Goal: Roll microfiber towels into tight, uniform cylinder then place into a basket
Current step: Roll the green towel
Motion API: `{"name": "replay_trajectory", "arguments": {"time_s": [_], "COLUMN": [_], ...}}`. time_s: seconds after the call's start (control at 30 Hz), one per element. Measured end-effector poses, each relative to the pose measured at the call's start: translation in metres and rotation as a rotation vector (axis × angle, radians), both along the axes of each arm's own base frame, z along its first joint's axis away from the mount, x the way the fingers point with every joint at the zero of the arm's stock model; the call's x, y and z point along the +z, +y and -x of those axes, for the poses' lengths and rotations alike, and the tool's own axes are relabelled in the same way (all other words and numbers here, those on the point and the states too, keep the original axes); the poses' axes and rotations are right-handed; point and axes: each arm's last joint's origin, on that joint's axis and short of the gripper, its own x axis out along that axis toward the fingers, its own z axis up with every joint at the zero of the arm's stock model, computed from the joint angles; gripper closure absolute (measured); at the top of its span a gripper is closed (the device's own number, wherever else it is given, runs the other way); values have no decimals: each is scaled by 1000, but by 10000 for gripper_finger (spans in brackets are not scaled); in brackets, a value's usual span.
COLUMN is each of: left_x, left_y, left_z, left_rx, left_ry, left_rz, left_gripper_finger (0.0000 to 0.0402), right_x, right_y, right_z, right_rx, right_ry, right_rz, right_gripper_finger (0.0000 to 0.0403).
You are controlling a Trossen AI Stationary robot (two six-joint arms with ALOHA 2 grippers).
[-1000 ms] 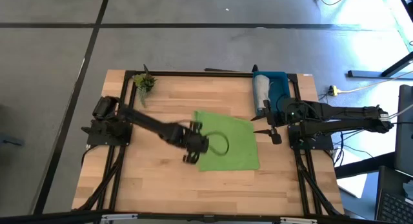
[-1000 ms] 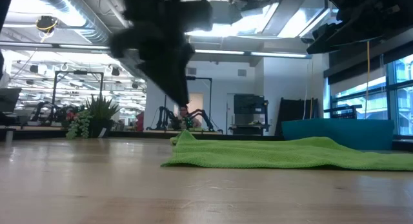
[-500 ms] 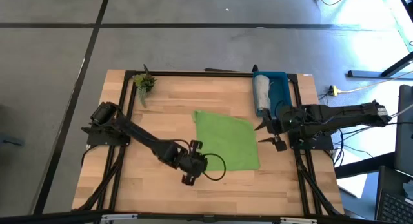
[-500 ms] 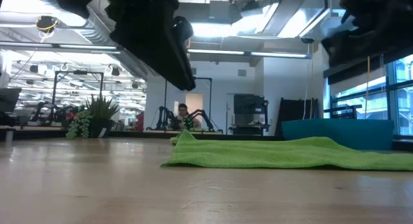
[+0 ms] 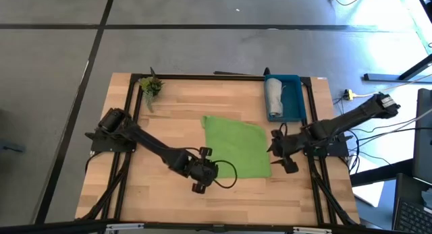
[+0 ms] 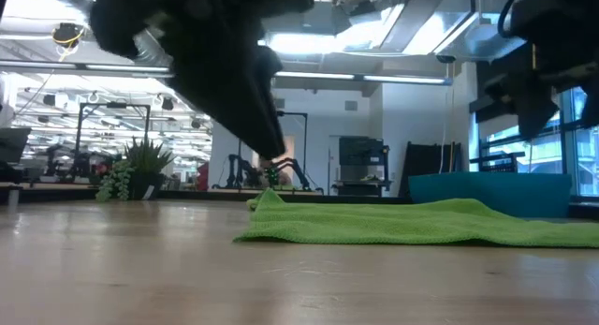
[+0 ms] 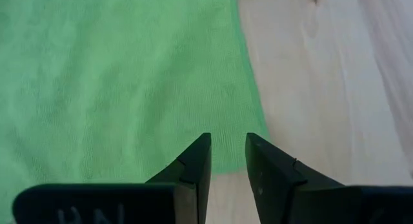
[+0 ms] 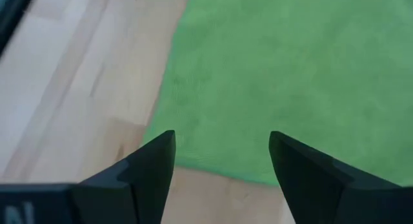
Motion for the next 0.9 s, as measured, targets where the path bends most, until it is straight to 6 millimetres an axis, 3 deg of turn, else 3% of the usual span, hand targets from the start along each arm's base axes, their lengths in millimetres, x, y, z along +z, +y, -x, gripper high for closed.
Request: {"name": "replay_trajectory", "arguments": {"time_s": [0.2,0.47,0.9], "left_x": [-15,-33,-40], "left_y": [-3,-6,-7], "left_z": [-3,-6,-8], "left_rx": [-4,-49,-53], "left_ry": [36,91,104], "left_rz": [4,40,38], "left_gripper_finger": [317,317,317], "right_x": [-18,-29,-58], "right_y": [14,23,33], "right_z": [-5,-12,-29], "right_rx": [-51,-72,-45], "right_ry": [131,157,242], "right_rz": [-17,-29,-5], "right_gripper_finger": [150,150,150]}}
